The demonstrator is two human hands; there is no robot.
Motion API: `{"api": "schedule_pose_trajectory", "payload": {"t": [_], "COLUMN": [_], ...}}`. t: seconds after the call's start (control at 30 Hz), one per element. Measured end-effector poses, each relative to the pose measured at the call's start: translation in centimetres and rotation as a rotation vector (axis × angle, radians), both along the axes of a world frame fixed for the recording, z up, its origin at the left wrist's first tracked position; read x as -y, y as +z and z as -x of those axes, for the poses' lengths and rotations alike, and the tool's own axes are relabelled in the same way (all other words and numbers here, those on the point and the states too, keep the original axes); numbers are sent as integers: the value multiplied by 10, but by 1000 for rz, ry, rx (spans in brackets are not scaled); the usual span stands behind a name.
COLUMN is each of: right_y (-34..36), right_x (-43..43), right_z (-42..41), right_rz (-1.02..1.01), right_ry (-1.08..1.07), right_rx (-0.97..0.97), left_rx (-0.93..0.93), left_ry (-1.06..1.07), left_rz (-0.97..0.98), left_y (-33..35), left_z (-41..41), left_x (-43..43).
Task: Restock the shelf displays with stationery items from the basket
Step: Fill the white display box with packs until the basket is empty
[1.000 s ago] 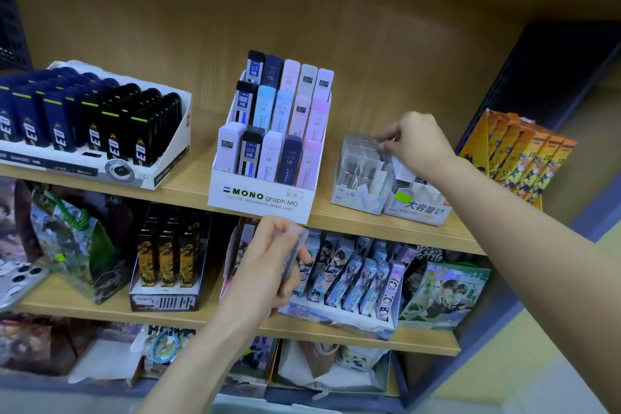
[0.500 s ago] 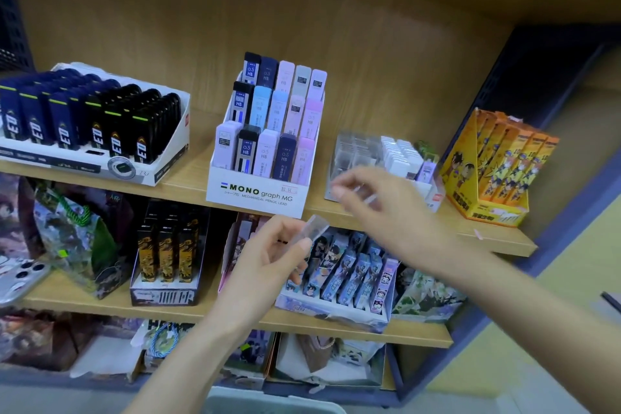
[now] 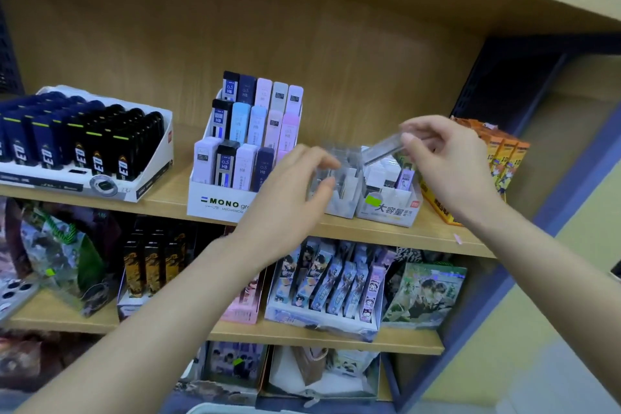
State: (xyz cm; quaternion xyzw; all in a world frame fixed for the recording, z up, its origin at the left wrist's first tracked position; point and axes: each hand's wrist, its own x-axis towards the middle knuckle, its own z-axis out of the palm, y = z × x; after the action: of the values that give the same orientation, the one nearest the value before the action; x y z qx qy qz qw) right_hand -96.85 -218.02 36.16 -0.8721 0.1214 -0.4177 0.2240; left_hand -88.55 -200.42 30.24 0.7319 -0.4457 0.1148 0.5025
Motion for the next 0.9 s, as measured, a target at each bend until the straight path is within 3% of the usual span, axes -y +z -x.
{"api": "schedule_pose_trajectory", "payload": {"t": [0.27, 0.57, 0.77, 0.9], "right_y": [-6, -10, -8, -19], "right_x": [36, 41, 34, 14], "right_z": [-72, -95, -91, -60], "right_rz": [188, 303, 355, 405], "right_ry": [-69, -31, -64, -74], "right_rx": [-177, -477, -464, -245], "left_rx": [407, 499, 525, 557], "left_ry": [129, 124, 131, 173], "left_rz": [-412, -383, -417, -321], "left_y": [2, -8, -5, -8], "left_z": [-33, -40, -40, -27], "left_x": [44, 45, 45, 30]}}
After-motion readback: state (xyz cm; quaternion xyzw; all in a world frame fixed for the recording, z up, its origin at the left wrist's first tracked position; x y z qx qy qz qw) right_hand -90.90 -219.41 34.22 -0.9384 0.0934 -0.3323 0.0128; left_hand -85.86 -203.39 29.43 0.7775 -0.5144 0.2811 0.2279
